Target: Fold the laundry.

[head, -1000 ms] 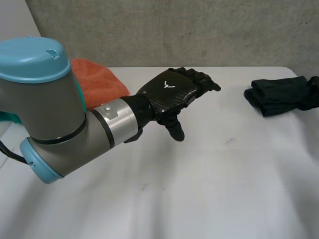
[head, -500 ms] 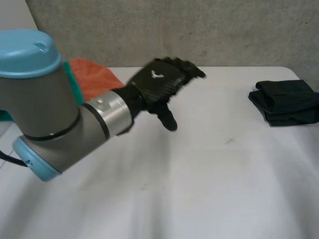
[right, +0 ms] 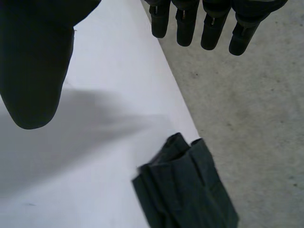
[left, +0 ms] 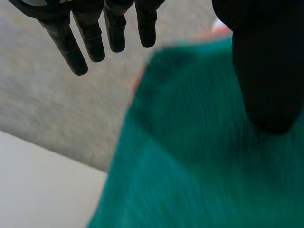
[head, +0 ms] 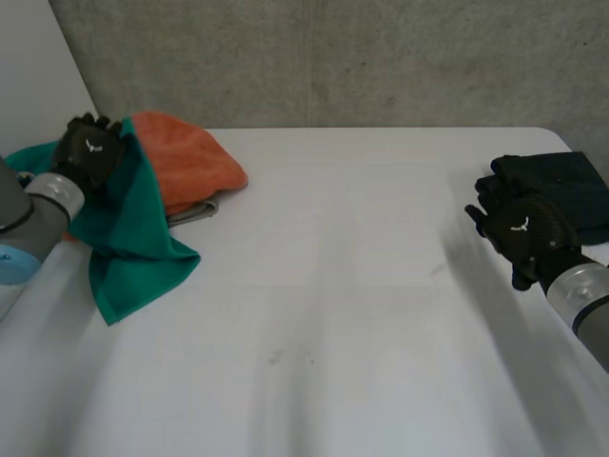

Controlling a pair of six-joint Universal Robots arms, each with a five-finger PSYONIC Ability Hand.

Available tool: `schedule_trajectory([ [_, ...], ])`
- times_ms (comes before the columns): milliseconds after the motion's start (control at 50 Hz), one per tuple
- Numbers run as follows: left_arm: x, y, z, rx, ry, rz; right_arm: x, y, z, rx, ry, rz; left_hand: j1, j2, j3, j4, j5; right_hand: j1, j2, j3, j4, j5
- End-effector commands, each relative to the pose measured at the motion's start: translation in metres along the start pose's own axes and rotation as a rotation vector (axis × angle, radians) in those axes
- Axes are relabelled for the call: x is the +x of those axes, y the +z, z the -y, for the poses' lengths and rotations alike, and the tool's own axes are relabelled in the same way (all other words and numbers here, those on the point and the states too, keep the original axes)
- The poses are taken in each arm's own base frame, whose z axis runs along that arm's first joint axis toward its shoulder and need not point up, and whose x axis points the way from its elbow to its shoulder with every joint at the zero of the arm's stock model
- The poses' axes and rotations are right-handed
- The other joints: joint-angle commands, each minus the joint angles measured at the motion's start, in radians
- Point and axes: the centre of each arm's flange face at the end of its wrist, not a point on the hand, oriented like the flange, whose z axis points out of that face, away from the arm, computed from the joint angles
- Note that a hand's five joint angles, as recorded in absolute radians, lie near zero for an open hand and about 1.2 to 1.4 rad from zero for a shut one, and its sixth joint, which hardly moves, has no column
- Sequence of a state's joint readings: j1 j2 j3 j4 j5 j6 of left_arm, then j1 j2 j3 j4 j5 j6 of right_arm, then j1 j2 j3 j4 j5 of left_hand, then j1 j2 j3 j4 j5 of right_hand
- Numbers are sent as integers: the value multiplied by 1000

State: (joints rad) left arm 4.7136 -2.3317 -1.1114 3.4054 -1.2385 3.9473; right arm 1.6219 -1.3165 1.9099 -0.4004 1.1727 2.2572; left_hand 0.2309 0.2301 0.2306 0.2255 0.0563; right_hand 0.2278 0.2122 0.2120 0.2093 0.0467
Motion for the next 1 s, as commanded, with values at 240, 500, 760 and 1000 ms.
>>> schedule_trajectory([
  [240,19,-26,104,240,-270,-29,31,-13,20,23,149,-95,1165,1166,1166,1171,1165,-53,-38,-38,-35,-47],
  [500,144,-131,236,427,-633,-465,53,-24,45,34,429,-105,1165,1166,1166,1171,1165,-53,-38,-38,-35,-47],
  [760,201,-136,234,349,-631,-520,37,-16,30,-32,464,-53,33,33,33,38,33,-53,-38,-38,-35,-47],
  [1000,114,-140,203,240,-639,-344,23,-38,34,-206,547,110,38,39,39,44,38,-53,-38,-38,-35,-47],
])
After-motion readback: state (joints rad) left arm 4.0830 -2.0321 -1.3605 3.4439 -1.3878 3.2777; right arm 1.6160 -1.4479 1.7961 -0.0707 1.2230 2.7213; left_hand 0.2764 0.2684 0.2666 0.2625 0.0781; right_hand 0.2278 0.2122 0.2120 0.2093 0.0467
